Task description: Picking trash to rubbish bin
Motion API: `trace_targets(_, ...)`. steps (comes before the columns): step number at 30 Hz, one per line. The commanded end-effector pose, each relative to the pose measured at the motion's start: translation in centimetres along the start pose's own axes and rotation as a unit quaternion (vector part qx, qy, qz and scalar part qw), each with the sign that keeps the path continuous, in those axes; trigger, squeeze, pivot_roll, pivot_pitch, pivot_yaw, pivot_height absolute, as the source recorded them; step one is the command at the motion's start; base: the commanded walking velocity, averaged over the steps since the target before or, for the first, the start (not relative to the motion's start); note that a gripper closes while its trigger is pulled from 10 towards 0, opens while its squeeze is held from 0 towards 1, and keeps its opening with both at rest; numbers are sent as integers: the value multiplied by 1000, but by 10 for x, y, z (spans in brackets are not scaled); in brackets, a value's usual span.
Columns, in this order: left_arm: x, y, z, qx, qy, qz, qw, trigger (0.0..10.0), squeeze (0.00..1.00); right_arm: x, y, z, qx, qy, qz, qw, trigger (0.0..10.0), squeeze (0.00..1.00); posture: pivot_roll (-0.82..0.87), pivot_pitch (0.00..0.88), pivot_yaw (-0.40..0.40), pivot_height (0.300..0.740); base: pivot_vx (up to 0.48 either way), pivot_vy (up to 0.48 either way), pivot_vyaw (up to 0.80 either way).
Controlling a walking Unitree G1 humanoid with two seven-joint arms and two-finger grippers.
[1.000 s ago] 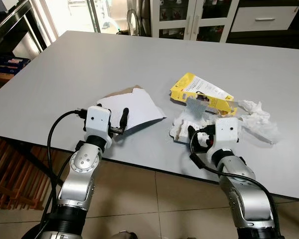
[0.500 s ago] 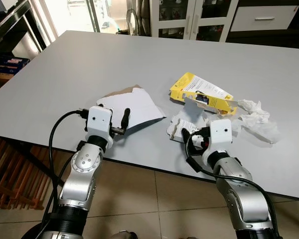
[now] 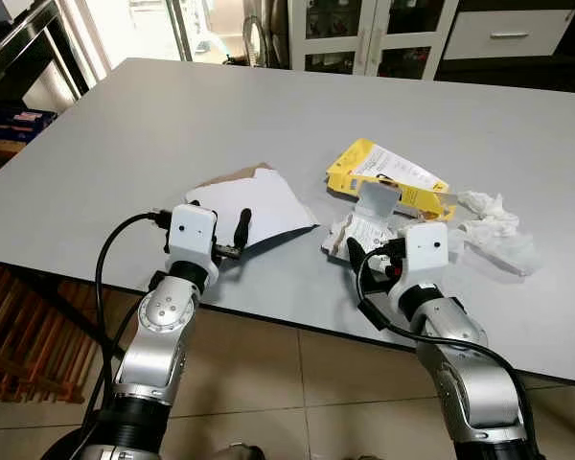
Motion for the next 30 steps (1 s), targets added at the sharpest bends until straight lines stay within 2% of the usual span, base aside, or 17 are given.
trace_targets(1, 1, -1, -1, -1, 8, 3, 1000, 10000, 0, -5, 0, 4, 11, 8, 8, 1000, 10000, 0, -38, 115, 65, 740, 0, 0, 0)
trace_targets(10, 0, -2, -1, -2, 8, 4, 1000, 10000, 0, -24, -3, 8, 27, 42, 45, 998, 10000, 0, -35, 121, 68, 740, 0, 0, 0)
trace_targets(17, 0, -2, -1, -4, 7, 5, 1000, 10000, 0, -34, -5, 13, 49, 53, 59, 996, 10000, 0, -36, 125, 70, 740, 0, 0, 0)
trace_targets(28, -1, -2, -3, -5, 6, 6, 1000, 10000, 0, -29, 3, 22, 78, 36, 41, 995, 10000, 0, -32, 130, 69, 740, 0, 0, 0)
trace_targets(29, -1, -3, -3, -5, 6, 6, 1000, 10000, 0, -29, 3, 22, 78, 34, 40, 996, 5569, 0, -32, 130, 69, 740, 0, 0, 0)
trace_targets(30, -1, -3, -3, -5, 6, 6, 1000, 10000, 0, -29, 3, 22, 78, 34, 40, 996, 5569, 0, -32, 130, 69, 740, 0, 0, 0)
Point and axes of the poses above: a point about 5 cm out from each wrist's last joint towards the gripper, its own y axis pointing out of the wrist towards the gripper, its own x axis along the axis of the wrist's last joint, z = x × y, the point moved 2 cm from there along y, pointing out of the wrist towards the gripper, and after that the axes turned 6 degrees about y, right-handed, at the moved point
